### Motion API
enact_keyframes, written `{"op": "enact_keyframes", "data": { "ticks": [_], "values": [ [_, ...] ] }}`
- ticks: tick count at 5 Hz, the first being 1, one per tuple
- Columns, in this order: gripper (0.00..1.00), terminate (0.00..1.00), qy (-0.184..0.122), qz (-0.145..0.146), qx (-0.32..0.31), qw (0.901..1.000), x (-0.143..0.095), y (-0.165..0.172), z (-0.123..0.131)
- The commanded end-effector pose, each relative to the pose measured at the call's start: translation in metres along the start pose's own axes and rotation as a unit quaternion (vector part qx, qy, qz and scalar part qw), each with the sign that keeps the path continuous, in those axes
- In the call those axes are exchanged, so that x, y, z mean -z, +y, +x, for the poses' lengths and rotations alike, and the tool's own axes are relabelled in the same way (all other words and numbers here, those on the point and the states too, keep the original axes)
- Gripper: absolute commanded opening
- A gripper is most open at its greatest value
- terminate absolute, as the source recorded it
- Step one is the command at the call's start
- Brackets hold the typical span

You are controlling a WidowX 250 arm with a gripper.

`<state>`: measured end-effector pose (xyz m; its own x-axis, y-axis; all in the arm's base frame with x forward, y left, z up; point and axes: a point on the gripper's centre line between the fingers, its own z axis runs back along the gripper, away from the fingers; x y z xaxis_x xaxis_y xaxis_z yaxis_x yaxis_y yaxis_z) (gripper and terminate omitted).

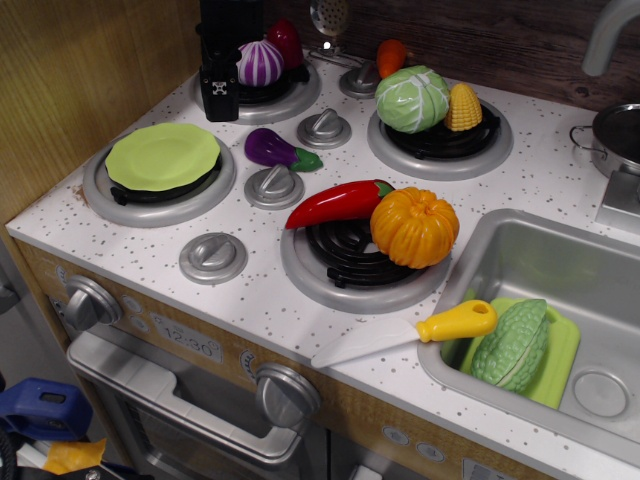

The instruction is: Put eggplant on plate

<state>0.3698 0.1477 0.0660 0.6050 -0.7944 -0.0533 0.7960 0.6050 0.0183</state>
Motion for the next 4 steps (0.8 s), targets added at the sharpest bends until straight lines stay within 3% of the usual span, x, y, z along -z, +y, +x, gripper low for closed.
{"op": "enact_keyframes", "data": {
  "ticks": [1,2,3,4],
  "values": [
    [1.0,0.0,0.0,0.0,0.0,1.0,0.0,0.0,0.0],
    [1.0,0.0,0.012,0.052,0.101,0.9934,-0.005,0.005,0.004],
    [1.0,0.0,0.009,0.108,0.189,0.976,-0.009,0.01,0.01],
    [1.0,0.0,0.035,0.163,0.273,0.9476,-0.008,0.011,0.017]
  ]
}}
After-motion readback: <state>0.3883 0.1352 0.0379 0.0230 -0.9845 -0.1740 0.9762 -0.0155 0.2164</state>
